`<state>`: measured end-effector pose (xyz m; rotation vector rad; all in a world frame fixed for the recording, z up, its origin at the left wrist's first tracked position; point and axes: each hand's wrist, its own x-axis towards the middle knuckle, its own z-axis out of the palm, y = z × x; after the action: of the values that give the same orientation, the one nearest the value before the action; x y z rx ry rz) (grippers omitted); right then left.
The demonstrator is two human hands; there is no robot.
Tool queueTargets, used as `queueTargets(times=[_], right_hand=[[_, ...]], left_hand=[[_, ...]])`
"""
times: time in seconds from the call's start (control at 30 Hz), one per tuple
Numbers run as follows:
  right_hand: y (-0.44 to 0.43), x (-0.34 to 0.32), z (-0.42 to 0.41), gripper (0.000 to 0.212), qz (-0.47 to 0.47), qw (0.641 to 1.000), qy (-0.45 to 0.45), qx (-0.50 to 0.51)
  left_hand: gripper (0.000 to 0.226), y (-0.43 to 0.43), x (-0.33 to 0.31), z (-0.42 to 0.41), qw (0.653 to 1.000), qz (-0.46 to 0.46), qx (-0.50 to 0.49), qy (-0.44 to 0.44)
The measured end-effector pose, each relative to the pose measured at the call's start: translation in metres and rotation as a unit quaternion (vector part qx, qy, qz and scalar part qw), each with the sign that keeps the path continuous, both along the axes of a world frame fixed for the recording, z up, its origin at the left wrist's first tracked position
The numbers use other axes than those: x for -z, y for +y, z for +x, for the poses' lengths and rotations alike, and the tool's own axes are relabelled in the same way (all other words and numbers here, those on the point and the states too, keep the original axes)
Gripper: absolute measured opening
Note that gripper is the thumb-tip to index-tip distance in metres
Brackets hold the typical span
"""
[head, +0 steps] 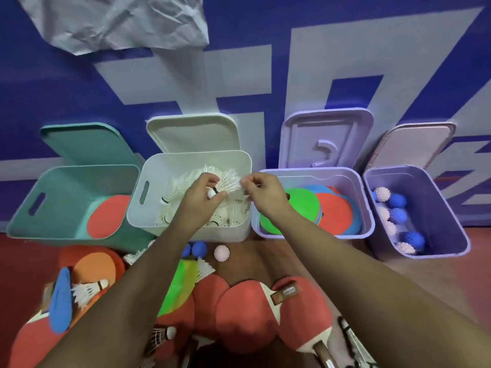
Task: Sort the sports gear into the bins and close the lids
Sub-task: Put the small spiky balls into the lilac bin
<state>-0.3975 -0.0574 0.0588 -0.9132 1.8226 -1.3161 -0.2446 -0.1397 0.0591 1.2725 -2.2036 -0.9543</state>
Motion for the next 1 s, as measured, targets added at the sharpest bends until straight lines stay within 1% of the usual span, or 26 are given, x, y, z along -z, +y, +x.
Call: queueTargets(times=[0.03, 0.07, 0.13, 0.17, 0.23, 0.27, 0.37, 0.43, 0.47, 0.57, 0.7, 0.77, 0.87, 0.93, 1.0], right_hand=[[-0.009, -0.002, 0.009, 0.013, 0.004, 1.000, -0.001, -0.004], [-0.017, -0.003, 0.015, 0.017, 0.017, 1.000, 0.014, -0.008], [-0.020, -0.008, 0.025, 0.037, 0.056, 0.993, 0.104, -0.024], [-0.017, -0.010, 0.028, 0.042, 0.057, 0.986, 0.151, -0.033], [-0.003, -0.006, 0.038, 0.039, 0.041, 0.979, 0.194, -0.043], [0.007, 0.000, 0.042, 0.035, 0.034, 0.978, 0.199, -0.042], [0.042, 0.020, 0.057, 0.017, 0.021, 0.981, 0.192, -0.025], [0.063, 0.036, 0.072, 0.007, 0.030, 0.984, 0.174, -0.022], [0.072, 0.044, 0.081, 0.006, 0.041, 0.986, 0.160, -0.022], [0.090, 0.068, 0.111, 0.013, 0.077, 0.991, 0.110, -0.029], [0.088, 0.090, 0.138, 0.010, 0.138, 0.980, 0.133, -0.060], [0.076, 0.097, 0.146, 0.025, 0.175, 0.968, 0.152, -0.092], [0.056, 0.108, 0.154, 0.049, 0.220, 0.937, 0.234, -0.142], [0.044, 0.115, 0.157, 0.059, 0.258, 0.917, 0.263, -0.155], [0.032, 0.122, 0.157, 0.063, 0.282, 0.903, 0.273, -0.173]], left_hand=[[0.029, -0.004, -0.001, 0.007, 1.000, -0.009, -0.021, -0.008], [0.029, -0.009, -0.001, 0.010, 0.999, -0.009, -0.040, -0.011], [0.037, -0.015, 0.003, 0.015, 0.998, 0.009, -0.058, -0.032], [0.043, -0.017, 0.007, 0.017, 0.997, 0.012, -0.057, -0.051], [0.047, -0.015, 0.013, 0.023, 0.996, 0.011, -0.055, -0.070], [0.043, -0.010, 0.013, 0.029, 0.997, 0.010, -0.053, -0.056], [0.020, 0.011, 0.012, 0.054, 0.999, 0.000, -0.035, 0.015], [0.009, 0.028, 0.018, 0.081, 0.999, 0.015, -0.022, 0.030], [0.009, 0.036, 0.026, 0.097, 0.999, 0.025, -0.018, 0.025], [0.014, 0.054, 0.057, 0.148, 0.998, 0.052, -0.033, -0.017], [0.014, 0.059, 0.087, 0.195, 0.992, 0.059, -0.066, -0.087], [0.018, 0.050, 0.092, 0.199, 0.990, 0.065, -0.069, -0.107], [0.030, 0.030, 0.095, 0.187, 0.987, 0.057, -0.038, -0.144], [0.035, 0.015, 0.100, 0.174, 0.984, 0.044, -0.007, -0.172], [0.042, 0.002, 0.106, 0.162, 0.973, 0.050, 0.012, -0.225]])
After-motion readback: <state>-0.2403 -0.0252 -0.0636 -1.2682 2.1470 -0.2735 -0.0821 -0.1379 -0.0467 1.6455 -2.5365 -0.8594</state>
